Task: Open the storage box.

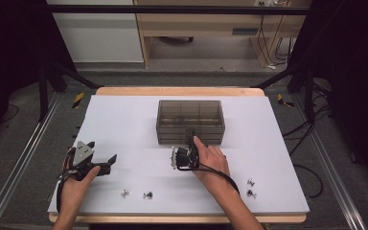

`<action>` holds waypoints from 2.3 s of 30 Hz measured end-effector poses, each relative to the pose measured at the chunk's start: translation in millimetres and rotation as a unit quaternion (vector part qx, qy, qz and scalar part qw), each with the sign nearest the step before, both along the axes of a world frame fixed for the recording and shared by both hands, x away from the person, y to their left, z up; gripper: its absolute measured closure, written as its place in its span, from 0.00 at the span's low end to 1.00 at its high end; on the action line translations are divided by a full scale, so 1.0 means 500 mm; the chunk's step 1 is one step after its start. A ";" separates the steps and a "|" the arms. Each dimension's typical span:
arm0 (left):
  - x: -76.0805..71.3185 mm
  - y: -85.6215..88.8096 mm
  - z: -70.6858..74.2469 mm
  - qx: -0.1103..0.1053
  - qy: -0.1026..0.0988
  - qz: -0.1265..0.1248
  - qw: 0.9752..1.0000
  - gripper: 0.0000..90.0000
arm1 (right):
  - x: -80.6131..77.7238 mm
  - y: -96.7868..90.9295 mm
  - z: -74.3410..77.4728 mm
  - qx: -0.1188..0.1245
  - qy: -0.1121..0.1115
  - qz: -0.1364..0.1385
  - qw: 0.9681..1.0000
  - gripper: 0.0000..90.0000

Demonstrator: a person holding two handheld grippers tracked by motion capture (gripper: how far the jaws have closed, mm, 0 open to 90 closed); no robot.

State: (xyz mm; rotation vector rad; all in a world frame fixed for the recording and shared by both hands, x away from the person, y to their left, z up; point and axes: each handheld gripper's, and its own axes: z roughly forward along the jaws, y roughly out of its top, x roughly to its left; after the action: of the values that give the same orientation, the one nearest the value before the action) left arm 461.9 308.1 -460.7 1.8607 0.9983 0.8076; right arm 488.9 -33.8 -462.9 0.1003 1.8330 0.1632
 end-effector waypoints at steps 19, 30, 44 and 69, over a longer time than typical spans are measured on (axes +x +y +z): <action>-0.001 -0.007 -0.002 0.006 0.002 -0.002 1.000 0.05 | 0.010 0.007 -0.011 -0.029 -0.027 0.011 0.999 0.84; -0.005 -0.009 0.000 0.008 0.000 -0.002 1.000 0.05 | 0.009 0.008 -0.013 -0.043 -0.038 0.016 0.998 0.90; -0.006 -0.012 -0.001 0.009 -0.001 -0.003 1.000 0.05 | -0.044 0.009 -0.011 -0.032 -0.029 0.011 0.999 0.90; -0.008 -0.075 0.008 0.014 -0.002 -0.050 0.999 0.08 | -0.090 -0.086 0.019 0.119 0.041 -0.030 0.992 0.66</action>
State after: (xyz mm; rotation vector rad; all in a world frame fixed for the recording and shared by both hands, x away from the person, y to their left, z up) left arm 457.9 270.6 -456.8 1.9159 0.8877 0.7698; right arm 444.0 -76.8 -453.7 0.3338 1.8843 0.3406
